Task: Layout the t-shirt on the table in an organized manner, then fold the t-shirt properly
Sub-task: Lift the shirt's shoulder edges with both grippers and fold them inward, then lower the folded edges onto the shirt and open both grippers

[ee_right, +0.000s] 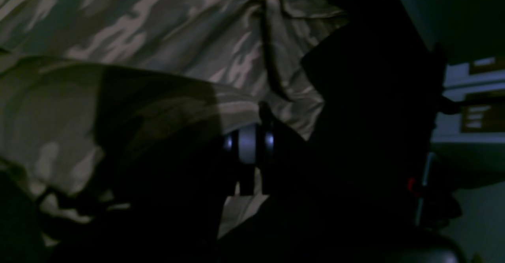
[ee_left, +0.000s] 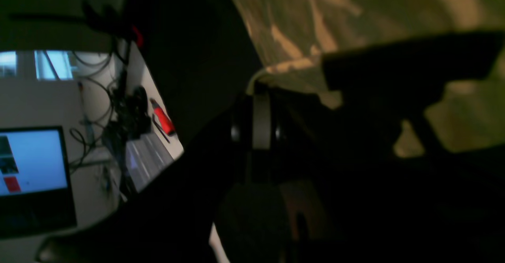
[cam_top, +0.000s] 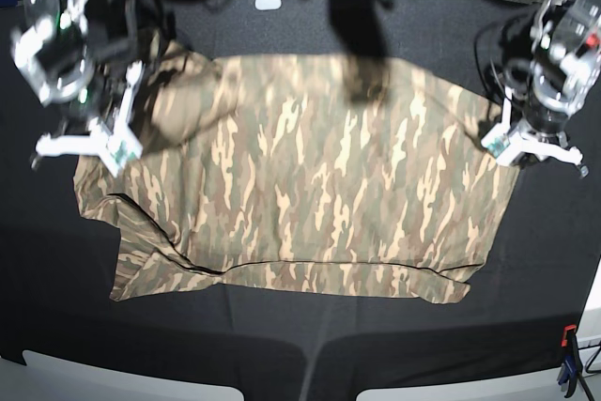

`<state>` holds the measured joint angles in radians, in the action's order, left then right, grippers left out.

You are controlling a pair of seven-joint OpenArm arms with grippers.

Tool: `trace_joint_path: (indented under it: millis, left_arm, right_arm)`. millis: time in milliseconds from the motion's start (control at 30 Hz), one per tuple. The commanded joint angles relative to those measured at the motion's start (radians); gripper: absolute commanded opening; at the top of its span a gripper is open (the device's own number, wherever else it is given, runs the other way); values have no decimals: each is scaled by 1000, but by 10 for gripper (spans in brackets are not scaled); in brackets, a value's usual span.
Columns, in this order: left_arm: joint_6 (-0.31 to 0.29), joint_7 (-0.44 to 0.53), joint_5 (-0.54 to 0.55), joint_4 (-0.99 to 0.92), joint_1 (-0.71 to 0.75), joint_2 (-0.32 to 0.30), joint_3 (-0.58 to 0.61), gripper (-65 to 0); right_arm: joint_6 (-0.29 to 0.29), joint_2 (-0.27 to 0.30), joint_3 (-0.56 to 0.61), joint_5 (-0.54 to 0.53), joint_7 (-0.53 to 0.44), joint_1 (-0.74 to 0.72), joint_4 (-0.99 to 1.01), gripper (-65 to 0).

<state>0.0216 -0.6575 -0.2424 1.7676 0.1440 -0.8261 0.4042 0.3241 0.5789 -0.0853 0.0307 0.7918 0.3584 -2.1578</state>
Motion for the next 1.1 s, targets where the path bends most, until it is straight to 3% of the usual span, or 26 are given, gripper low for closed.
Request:
trace_joint_path:
  millis: [0,333,700,933,1067]
  left_arm:
    - [17,7,-17,-15,-24,-14,-11,-650]
    - [17,40,-16,-125,-66,-2,-11,-650]
    - [17,225,45,-126,-67,4,-11,-650]
    - [17,229,47,-163,-76,48,-11,-650]
    - [16,254,45,-203,-84,76,-11,-650]
  right_arm:
    - [-8,14,-7,14,-17,-16,1,-650]
    - [-2,43,-7,21,-29,-55,45,-650]
    - [2,47,-7,-115,-56,-189,148,-650]
    - [73,44,-6,-220,-73,-293,269,-650]
    - [93,45,-6,-225,-73,-303,309,-650]
